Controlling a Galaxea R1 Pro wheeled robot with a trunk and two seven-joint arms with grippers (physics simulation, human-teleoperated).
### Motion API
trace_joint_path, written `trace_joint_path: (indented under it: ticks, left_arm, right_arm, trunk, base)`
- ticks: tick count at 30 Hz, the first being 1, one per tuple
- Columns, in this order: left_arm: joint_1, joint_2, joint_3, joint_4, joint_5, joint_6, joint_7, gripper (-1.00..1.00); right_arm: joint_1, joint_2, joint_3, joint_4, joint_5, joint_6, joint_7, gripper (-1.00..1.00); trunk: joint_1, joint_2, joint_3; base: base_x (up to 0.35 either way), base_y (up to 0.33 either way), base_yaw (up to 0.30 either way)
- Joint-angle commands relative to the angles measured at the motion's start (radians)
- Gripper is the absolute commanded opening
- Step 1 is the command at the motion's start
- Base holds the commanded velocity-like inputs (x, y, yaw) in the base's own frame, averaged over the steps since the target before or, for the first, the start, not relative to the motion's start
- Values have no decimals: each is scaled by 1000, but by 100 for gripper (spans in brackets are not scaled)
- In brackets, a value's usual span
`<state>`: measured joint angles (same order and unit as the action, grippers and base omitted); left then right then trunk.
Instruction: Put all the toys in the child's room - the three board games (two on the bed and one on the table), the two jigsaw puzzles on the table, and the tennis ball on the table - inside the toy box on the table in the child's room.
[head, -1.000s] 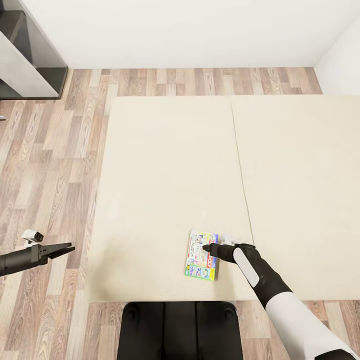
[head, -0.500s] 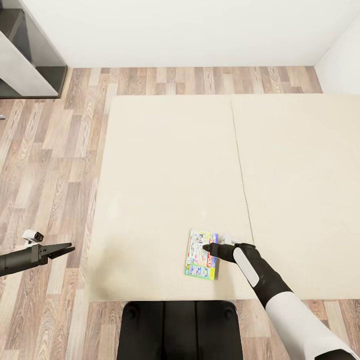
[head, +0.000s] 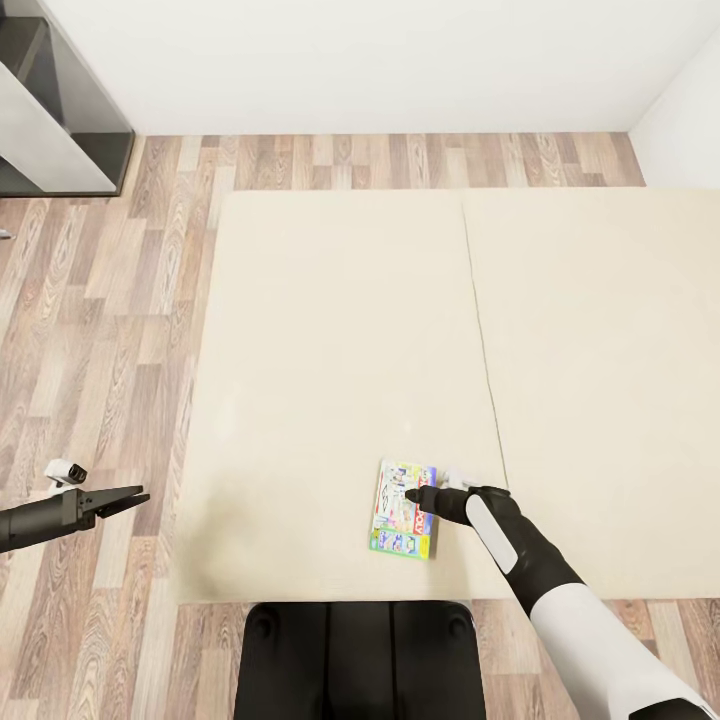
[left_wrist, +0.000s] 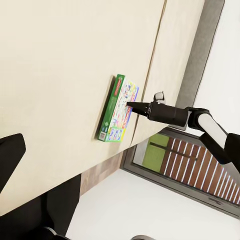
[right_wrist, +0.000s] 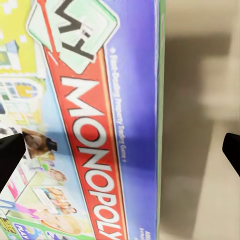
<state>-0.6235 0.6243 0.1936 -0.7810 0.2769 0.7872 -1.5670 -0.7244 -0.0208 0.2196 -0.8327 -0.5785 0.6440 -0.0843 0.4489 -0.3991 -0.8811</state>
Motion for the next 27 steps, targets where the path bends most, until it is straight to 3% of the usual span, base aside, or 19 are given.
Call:
trace_joint_path:
  ticks: [1, 27]
  left_arm:
    - [-1, 0, -1, 0, 0, 10, -4, 100]
    - [-1, 0, 0, 0, 0, 10, -4, 100]
  right_arm:
    - [0, 0, 4, 0, -24, -2, -3, 100]
    - [0, 2, 5, -3, -23, -1, -2, 100]
  trunk:
    - [1, -1, -1]
    - [1, -1, 13]
  base:
    - [0, 0, 0]
    - [0, 0, 0]
